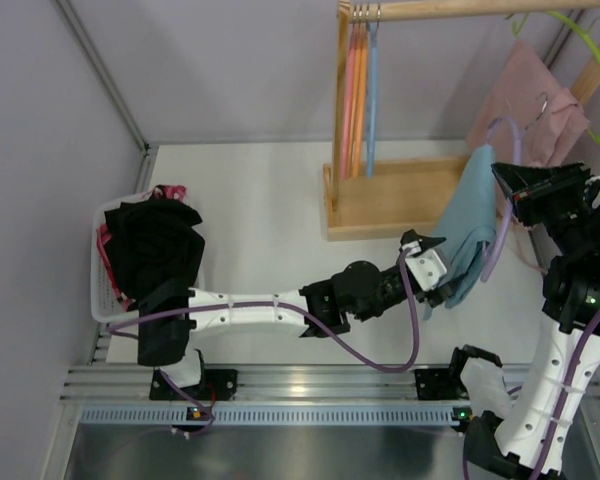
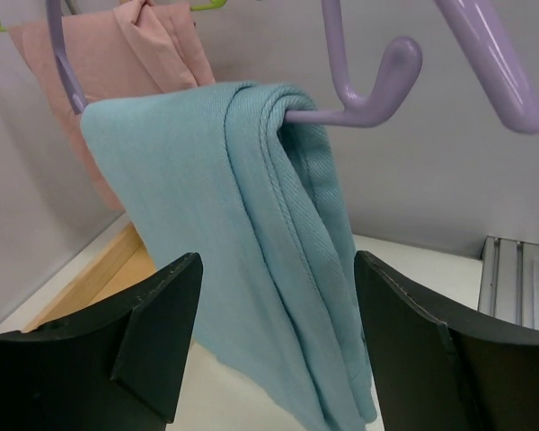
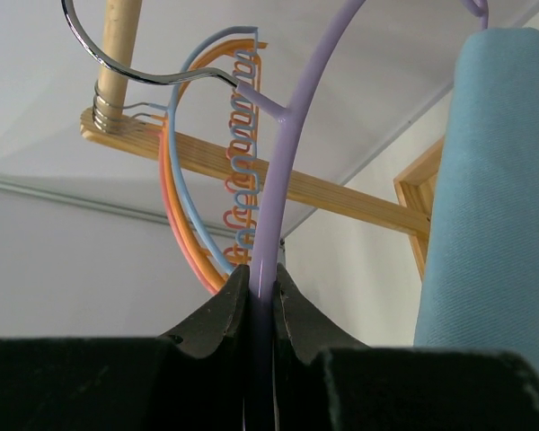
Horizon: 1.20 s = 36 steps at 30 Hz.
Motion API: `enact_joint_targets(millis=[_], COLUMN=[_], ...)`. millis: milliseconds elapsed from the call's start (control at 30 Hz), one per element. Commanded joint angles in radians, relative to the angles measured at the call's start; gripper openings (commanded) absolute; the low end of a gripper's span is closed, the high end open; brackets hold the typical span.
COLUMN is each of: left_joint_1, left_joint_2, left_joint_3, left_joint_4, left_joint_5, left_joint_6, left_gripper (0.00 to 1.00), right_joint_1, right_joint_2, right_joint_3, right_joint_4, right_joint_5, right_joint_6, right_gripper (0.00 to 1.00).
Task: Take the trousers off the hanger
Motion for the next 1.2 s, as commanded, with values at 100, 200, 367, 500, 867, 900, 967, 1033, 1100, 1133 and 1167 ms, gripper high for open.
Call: enact_joint_targets(millis=[100,200,367,500,867,900,967,1033,1100,1133,1167], left_joint_1=[0.0,0.021,0.064,0.09,0.099,0.099,0.101,0.106,0.11,0.113,0.116], left_joint_2=[0.07,0.101,0.145,0.161,0.184,0.194,0.202,0.211,0.216,0.214,0.213], left_joint_3=[0.092,0.113,0.152,0.164,0.182,0.187,0.204,0.221,0.227,0.23,0.231], left_joint_4=[0.118,0.116,0.118,0.118,0.118,0.118,0.119,0.118,0.118,0.118,0.118], left_joint_5=[-0.078,-0.108,-0.14,-0.134,-0.076,-0.074,-0.079,-0.071,-0.062,-0.059,-0.074], left_joint_6=[0.009,0.012,0.019,0.012,0.02,0.025,0.038,0.043,0.048,0.052,0.06], left_gripper=[0.75,0.71,0.69,0.64,0.73,0.7,0.63,0.52,0.36,0.27,0.08], right_joint_1=[-0.012,-0.012,-0.015,-0.015,-0.019,-0.019,-0.019,-0.018,-0.019,-0.018,-0.019], right_joint_2=[-0.042,-0.047,-0.055,-0.052,-0.038,-0.038,-0.039,-0.041,-0.042,-0.042,-0.036], right_joint_3=[0.036,0.032,0.029,0.03,-0.014,-0.019,-0.02,-0.028,-0.031,-0.034,-0.042], right_joint_4=[0.229,0.223,0.207,0.206,0.243,0.246,0.241,0.244,0.25,0.256,0.273], right_joint_5=[-0.034,-0.04,-0.04,-0.04,-0.059,-0.062,-0.066,-0.069,-0.072,-0.071,-0.071], right_joint_6=[0.031,0.033,0.027,0.022,0.054,0.054,0.05,0.048,0.05,0.05,0.05], right_gripper=[0.0,0.0,0.0,0.0,0.0,0.0,0.0,0.0,0.0,0.0,0.0])
